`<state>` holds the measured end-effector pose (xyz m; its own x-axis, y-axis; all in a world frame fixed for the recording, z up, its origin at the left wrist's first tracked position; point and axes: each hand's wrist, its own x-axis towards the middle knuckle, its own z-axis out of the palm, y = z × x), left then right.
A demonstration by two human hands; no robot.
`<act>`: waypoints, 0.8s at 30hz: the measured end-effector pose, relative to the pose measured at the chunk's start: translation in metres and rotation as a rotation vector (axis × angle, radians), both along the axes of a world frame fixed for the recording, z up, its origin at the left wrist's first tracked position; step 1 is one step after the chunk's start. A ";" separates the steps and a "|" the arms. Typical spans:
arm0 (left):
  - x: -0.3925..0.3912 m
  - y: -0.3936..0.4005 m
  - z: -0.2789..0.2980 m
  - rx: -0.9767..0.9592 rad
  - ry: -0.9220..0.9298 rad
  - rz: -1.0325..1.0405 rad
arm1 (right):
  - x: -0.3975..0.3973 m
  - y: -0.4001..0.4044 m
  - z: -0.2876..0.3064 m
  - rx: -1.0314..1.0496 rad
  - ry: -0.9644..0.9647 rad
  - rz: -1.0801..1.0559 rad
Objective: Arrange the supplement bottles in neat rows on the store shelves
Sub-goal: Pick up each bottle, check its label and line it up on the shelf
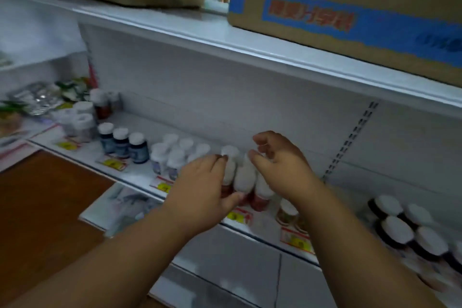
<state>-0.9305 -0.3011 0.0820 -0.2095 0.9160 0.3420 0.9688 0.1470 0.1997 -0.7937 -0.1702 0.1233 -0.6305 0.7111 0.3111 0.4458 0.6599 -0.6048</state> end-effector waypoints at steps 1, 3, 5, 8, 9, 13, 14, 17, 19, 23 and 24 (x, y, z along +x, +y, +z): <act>-0.023 -0.018 -0.001 -0.001 -0.005 0.042 | -0.027 -0.013 0.000 0.004 0.000 0.042; -0.066 -0.045 -0.002 0.027 -0.018 0.130 | -0.076 -0.033 0.001 0.015 -0.034 0.114; -0.106 -0.064 -0.003 0.035 -0.022 0.210 | -0.122 -0.045 0.002 0.030 -0.046 0.183; -0.156 -0.078 -0.011 0.010 -0.035 0.297 | -0.181 -0.050 -0.002 0.039 -0.061 0.264; -0.171 -0.081 -0.013 0.001 -0.037 0.323 | -0.200 -0.050 -0.004 0.018 -0.073 0.288; -0.239 -0.084 -0.019 -0.031 0.001 0.382 | -0.291 -0.047 -0.005 -0.052 -0.057 0.359; -0.257 -0.084 -0.018 -0.041 0.007 0.403 | -0.315 -0.047 -0.003 -0.048 -0.049 0.379; -0.306 -0.085 -0.013 -0.069 -0.003 0.450 | -0.380 -0.048 0.004 0.008 -0.039 0.425; -0.336 -0.087 -0.010 -0.082 -0.008 0.474 | -0.422 -0.044 0.005 0.057 -0.034 0.434; -0.393 -0.092 -0.017 -0.030 -0.019 0.484 | -0.499 -0.026 -0.013 0.082 -0.116 0.427; -0.407 -0.093 -0.019 -0.018 -0.020 0.470 | -0.517 -0.021 -0.020 0.083 -0.160 0.417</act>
<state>-1.3379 -0.3936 0.0626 -0.6092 0.7263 0.3184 0.7925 0.5723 0.2109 -1.3106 -0.1913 0.1036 -0.9026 0.3629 0.2316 0.2154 0.8465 -0.4869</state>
